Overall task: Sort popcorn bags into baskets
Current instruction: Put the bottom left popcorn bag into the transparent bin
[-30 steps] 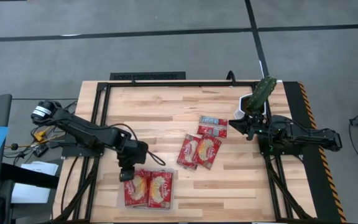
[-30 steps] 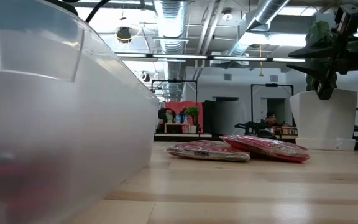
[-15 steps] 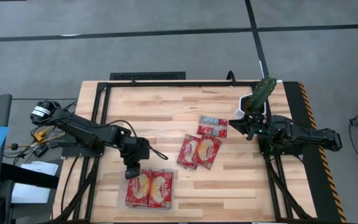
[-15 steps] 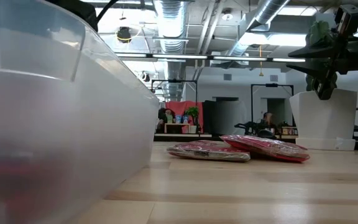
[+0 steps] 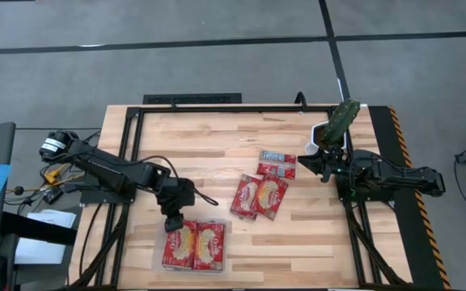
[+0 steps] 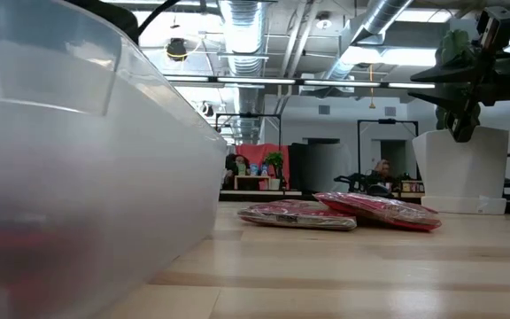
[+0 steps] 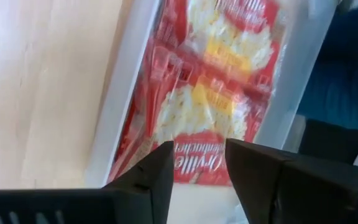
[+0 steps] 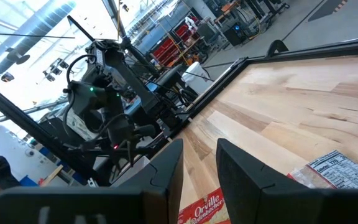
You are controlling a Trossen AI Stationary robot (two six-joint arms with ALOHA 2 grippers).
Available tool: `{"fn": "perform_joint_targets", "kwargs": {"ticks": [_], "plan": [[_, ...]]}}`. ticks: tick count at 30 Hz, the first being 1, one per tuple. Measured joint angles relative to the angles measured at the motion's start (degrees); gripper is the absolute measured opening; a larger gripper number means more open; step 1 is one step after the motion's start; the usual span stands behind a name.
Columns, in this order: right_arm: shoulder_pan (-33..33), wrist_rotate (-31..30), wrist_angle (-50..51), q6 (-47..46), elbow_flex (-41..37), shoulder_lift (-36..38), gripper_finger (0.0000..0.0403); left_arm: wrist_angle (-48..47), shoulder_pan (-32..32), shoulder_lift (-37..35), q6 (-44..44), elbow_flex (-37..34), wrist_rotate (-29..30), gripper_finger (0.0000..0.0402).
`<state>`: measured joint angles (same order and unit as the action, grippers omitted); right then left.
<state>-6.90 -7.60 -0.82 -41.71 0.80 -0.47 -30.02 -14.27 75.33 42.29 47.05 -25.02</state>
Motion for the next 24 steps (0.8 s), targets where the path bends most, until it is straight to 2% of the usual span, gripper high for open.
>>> {"fn": "perform_joint_targets", "kwargs": {"ticks": [3,5,9,11,16,21,24], "plan": [[0.00,0.00,0.00,0.00,0.00,0.02,0.0121,3.01,2.54,0.00,-0.53,0.82,0.55,0.0132],[0.00,0.00,0.00,-0.10,-0.01,0.01,0.0122,4.36,5.00,0.00,-1.92,2.54,3.58,0.0131],[0.00,0.00,0.00,-0.23,0.00,0.02,0.0123,4.96,10.84,0.00,-3.28,6.57,20.06,0.0131],[0.00,0.00,-0.02,-0.24,0.00,0.01,0.0122,10.11,14.28,0.22,-3.56,7.05,25.05,0.0133],[0.00,0.01,-0.01,-0.26,0.00,0.00,0.0123,21.91,20.30,4.50,-6.04,7.18,24.87,0.0163],[0.00,0.02,-0.02,-0.28,0.00,0.03,0.0123,26.21,23.08,13.53,-4.21,7.02,17.89,0.0213],[0.00,0.09,-0.02,-0.26,0.00,-0.19,0.0123,33.30,23.09,19.68,-1.63,7.02,15.40,0.0243]]}}
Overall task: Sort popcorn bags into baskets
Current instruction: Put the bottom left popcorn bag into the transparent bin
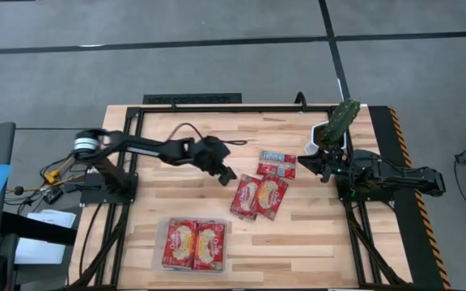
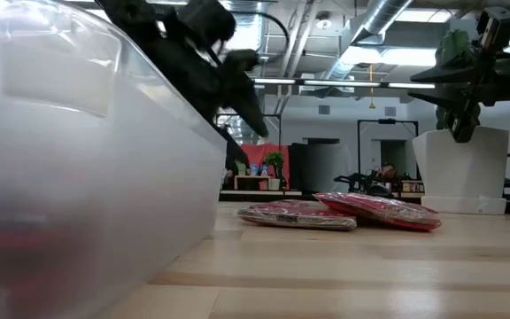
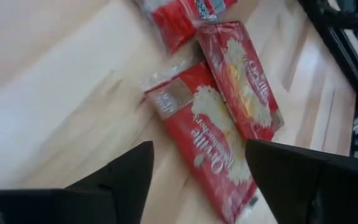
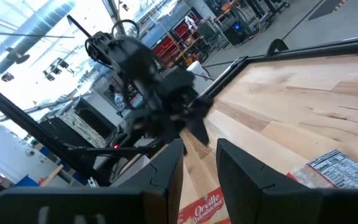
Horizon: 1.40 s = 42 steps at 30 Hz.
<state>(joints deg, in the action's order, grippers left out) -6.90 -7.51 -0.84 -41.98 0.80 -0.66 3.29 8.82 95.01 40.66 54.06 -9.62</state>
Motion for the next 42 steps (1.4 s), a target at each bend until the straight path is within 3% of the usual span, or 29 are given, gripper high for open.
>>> {"fn": "perform_joint_targets", "kwargs": {"ticks": [5,17,22,29,36,42], "plan": [[0.02,0.07,0.00,0.00,0.00,-0.12,0.0123,7.83,-0.02,7.97,4.59,0.09,-0.44,0.0266],[0.02,0.07,0.00,0.00,0.00,-0.12,0.0123,4.42,-2.01,20.37,10.18,10.35,-4.06,0.0264],[0.02,0.07,0.02,0.00,0.00,-0.12,0.0123,1.22,-2.05,24.81,12.04,13.33,-5.61,0.0197],[0.02,0.07,0.02,0.03,0.00,-0.12,0.0123,0.75,-2.10,26.42,11.08,14.34,-6.80,0.0021],[0.02,0.07,0.02,0.24,0.00,-0.12,0.0123,-1.85,-0.90,25.59,11.02,17.40,-10.11,0.0006],[0.02,0.07,0.02,0.29,0.00,-0.14,0.0123,-5.79,0.58,21.61,8.63,21.09,-9.30,0.0003]]}}
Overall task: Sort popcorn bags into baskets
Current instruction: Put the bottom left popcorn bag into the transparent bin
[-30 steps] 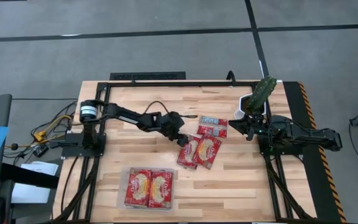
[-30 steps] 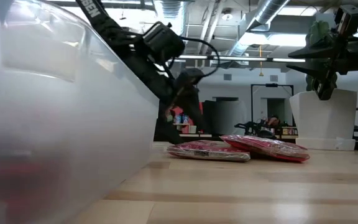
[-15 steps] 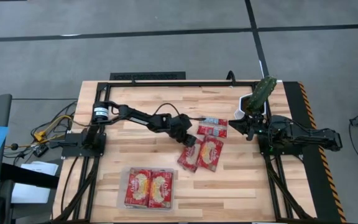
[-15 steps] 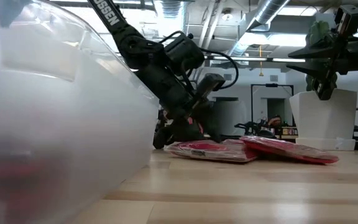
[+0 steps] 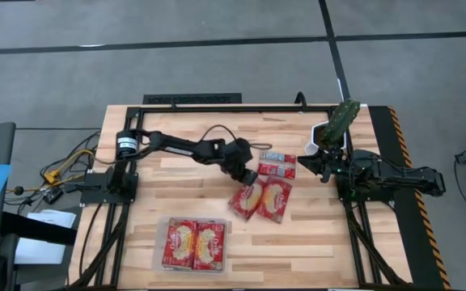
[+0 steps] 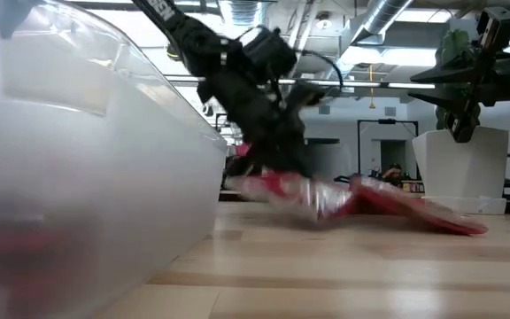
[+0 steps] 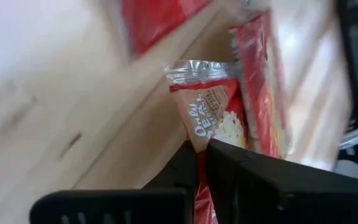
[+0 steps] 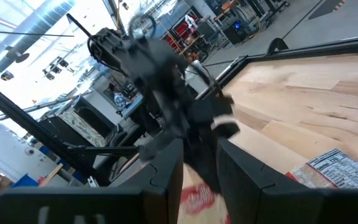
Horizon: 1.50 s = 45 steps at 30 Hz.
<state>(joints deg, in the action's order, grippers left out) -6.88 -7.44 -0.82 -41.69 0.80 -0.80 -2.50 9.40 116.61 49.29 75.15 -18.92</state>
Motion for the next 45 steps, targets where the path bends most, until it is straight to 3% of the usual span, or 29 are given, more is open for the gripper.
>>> {"fn": "perform_joint_targets", "kwargs": {"ticks": [8,14,22,27,37,45], "plan": [[0.00,-0.02,0.00,0.15,0.00,0.00,0.0123,-3.83,1.54,-8.47,-0.57,0.86,2.16,0.0002],[0.00,-0.02,0.00,0.15,0.00,0.00,0.0123,-21.13,-1.16,-19.09,1.95,0.83,7.59,0.0001],[0.00,-0.04,0.00,0.16,0.00,0.02,0.0123,-36.46,-15.90,-32.34,18.52,0.92,25.79,0.0002],[0.00,-0.04,0.00,0.15,0.00,0.02,0.0123,-45.16,-27.36,-33.75,33.38,0.90,34.60,0.0003],[0.00,0.00,-0.02,-1.00,0.00,0.02,0.0123,-43.64,-41.23,-33.06,56.07,-5.69,43.86,0.0003],[0.09,0.00,0.00,-1.98,-0.01,0.02,0.0123,-30.82,-44.91,-33.06,60.33,-13.50,45.70,0.0003]]}}
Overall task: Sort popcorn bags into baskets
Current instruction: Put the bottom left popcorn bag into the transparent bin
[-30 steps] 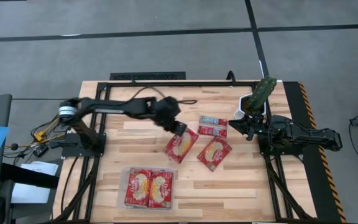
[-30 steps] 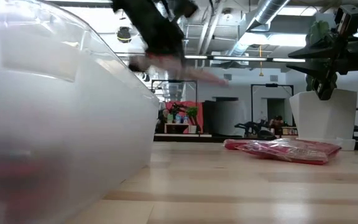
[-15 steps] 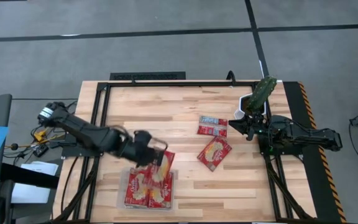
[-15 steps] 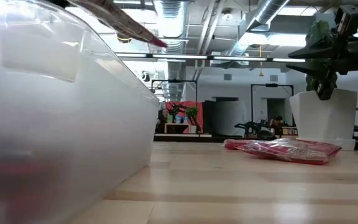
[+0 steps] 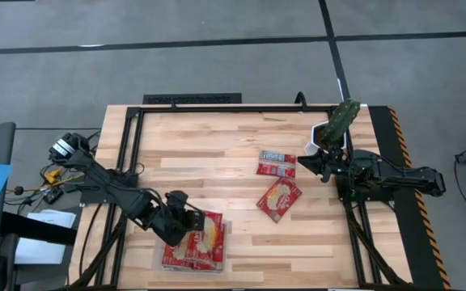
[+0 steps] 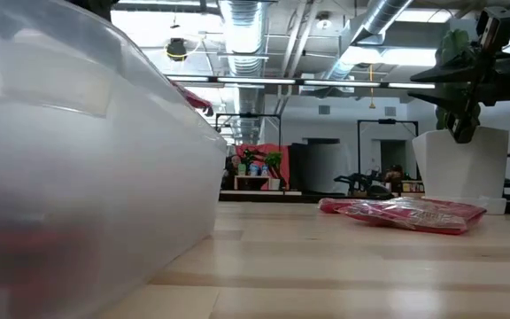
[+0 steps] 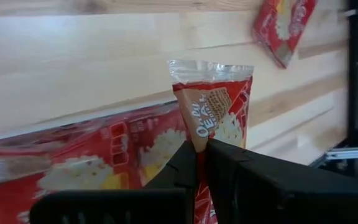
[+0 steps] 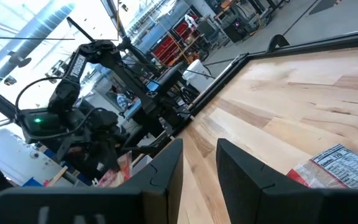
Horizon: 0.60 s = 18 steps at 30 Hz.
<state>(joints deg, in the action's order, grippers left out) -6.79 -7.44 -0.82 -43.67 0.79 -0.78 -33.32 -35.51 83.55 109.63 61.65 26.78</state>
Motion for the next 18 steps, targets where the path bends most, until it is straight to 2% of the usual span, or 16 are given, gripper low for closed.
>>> {"fn": "perform_joint_targets", "kwargs": {"ticks": [9,18], "plan": [[0.00,0.02,0.00,0.01,0.01,0.00,0.0123,5.79,-0.24,0.59,0.50,-2.74,-0.62,0.0003],[0.00,0.02,0.01,0.07,0.00,-0.01,0.0123,12.08,-0.24,5.33,1.21,-2.74,-2.44,0.0004]]}}
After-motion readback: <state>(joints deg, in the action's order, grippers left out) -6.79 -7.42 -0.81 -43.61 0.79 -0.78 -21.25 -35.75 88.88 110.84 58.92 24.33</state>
